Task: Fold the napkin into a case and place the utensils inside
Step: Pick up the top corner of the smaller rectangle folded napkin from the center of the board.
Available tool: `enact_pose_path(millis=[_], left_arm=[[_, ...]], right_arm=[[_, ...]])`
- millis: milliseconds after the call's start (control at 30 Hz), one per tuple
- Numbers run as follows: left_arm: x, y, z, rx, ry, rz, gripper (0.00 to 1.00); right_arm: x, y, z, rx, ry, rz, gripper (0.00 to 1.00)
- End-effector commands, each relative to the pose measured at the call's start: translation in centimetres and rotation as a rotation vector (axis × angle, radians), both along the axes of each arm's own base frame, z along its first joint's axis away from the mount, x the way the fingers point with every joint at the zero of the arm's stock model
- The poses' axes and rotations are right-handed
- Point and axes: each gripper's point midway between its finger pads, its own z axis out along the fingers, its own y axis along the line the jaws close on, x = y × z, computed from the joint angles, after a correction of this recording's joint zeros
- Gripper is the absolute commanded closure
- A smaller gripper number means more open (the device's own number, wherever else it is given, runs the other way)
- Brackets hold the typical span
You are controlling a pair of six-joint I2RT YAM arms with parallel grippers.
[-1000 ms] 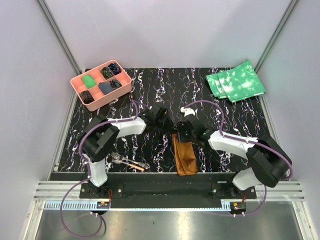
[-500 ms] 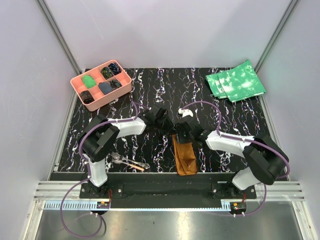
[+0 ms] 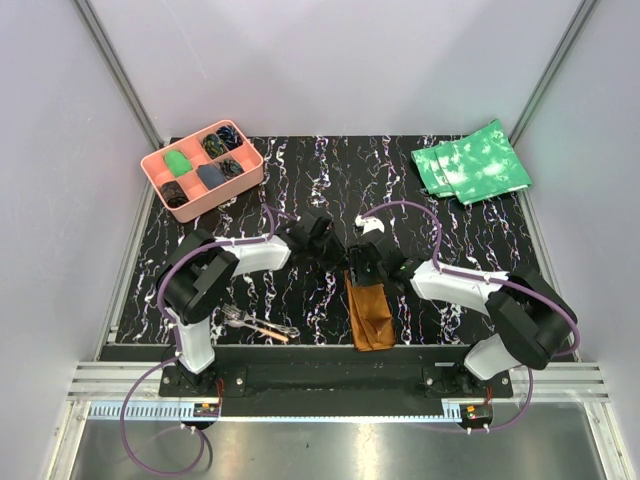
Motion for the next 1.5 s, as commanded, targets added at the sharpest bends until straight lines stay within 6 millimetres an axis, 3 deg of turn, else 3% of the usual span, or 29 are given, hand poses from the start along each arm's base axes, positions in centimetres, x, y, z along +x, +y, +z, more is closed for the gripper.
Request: enact_pose_path(millis=[0, 133, 300, 400, 567, 833, 933, 1200, 1233, 1267, 1300, 1433, 1467], left_arm=[[0.1, -0.4, 2.8, -0.082, -0.033, -0.007, 1.0], [0.0, -0.7, 3.1, -0.106, -0.02, -0.003, 1.0], [0.1, -0.7, 3.3, -0.111, -0.021, 0.002, 1.0], [0.2, -0.5, 3.1, -0.106, -0.015, 0.007, 1.0], [0.1, -0.6, 2.9, -0.115, -0.008, 0.009, 1.0], [0.9, 0.5, 2.2, -0.1, -0.012, 0.023, 1.0], [1.1, 0.5, 2.3, -0.107, -0.019, 0.017, 1.0], [1.5, -0.9, 2.9, -0.157, -0.118, -0.107, 1.0], [1.4, -1.0, 2.9, -0.156, -0.133, -0.12, 0.94], [1.6, -1.0, 3.3, -0.157, -0.168, -0.13, 0.77], [1.8, -0.7, 3.3, -0.127, -0.213, -0.155, 0.67], [2.7, 1.5, 3.7, 0.019, -0.337, -0.154, 0.41], [3.3, 2.2, 4.4, 0.055, -0.383, -0.131, 0.4]], right_arm=[[1.0, 1.2, 2.2, 0.044, -0.062, 0.006, 0.51], [1.0, 1.4, 1.0, 0.016, -0.04, 0.019, 0.5], [1.1, 1.5, 1.0, 0.011, -0.047, 0.019, 0.53], [0.9, 1.2, 0.9, 0.01, -0.049, 0.008, 0.59], [0.8, 1.2, 1.0, 0.014, -0.049, 0.016, 0.78], [0.1, 0.2, 1.7, 0.019, -0.058, -0.001, 0.84], [-0.1, 0.1, 2.2, 0.025, -0.067, 0.01, 1.0], [-0.6, -0.2, 1.8, -0.021, -0.04, 0.055, 1.0], [-0.9, -0.3, 1.5, -0.034, -0.023, 0.062, 1.0], [-1.0, -0.4, 1.4, -0.042, -0.019, 0.071, 1.0], [-1.1, -0.4, 1.4, -0.042, -0.014, 0.074, 1.0], [-1.6, -0.6, 0.9, -0.038, 0.018, 0.09, 1.0], [-1.5, -0.8, 0.8, -0.033, 0.025, 0.086, 1.0]])
